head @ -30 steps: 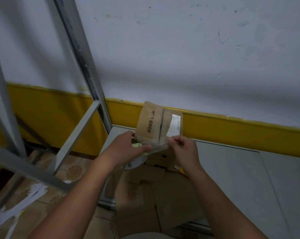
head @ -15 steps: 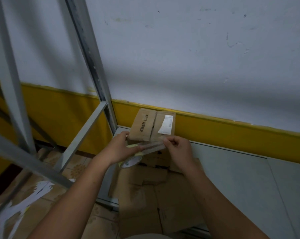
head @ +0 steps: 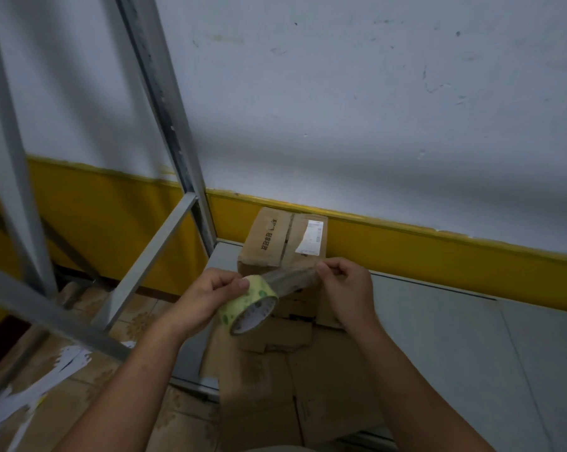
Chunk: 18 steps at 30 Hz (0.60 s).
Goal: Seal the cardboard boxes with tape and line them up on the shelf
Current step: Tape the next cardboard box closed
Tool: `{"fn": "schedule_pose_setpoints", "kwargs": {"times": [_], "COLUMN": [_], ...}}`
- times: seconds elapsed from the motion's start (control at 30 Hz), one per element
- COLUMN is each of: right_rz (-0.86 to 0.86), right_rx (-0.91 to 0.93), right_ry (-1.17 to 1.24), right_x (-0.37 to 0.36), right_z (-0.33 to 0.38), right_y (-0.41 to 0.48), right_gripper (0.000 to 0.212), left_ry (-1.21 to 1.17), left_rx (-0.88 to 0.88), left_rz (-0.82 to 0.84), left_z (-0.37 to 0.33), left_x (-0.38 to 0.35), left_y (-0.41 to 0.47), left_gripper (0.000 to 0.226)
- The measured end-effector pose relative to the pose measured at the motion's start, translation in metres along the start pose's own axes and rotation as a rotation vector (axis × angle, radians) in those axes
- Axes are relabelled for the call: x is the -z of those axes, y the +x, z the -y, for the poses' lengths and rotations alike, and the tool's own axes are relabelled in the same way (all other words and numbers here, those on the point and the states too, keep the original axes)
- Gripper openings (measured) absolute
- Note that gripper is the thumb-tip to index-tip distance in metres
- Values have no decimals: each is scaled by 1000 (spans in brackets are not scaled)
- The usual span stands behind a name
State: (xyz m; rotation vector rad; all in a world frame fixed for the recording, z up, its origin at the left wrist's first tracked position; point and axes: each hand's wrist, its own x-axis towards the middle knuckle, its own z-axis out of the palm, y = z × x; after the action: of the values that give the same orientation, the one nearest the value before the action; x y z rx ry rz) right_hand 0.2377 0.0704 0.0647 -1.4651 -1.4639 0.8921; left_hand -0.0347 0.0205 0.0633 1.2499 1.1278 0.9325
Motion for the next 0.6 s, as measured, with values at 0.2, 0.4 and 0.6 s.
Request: {"fn": "schedule_pose_setpoints", "kwargs": {"times": [0.2, 0.4, 0.6], "right_rz": [-19, -40, -32], "right_rx": [-111, -129, -173], "right_ry": [89, 155, 155], "right_x": [26, 31, 49], "right_z": [1, 10, 4], "right_y": [6, 13, 24], "right_gripper": [9, 12, 20], "left_ry": [329, 364, 343], "left_rx": [-37, 12, 41], "left_rz": [3, 111, 53], "left_z": [-18, -35, -33], "left_x": [20, 34, 52], "left_y": [-2, -1, -10], "left_gripper": [49, 56, 56]}}
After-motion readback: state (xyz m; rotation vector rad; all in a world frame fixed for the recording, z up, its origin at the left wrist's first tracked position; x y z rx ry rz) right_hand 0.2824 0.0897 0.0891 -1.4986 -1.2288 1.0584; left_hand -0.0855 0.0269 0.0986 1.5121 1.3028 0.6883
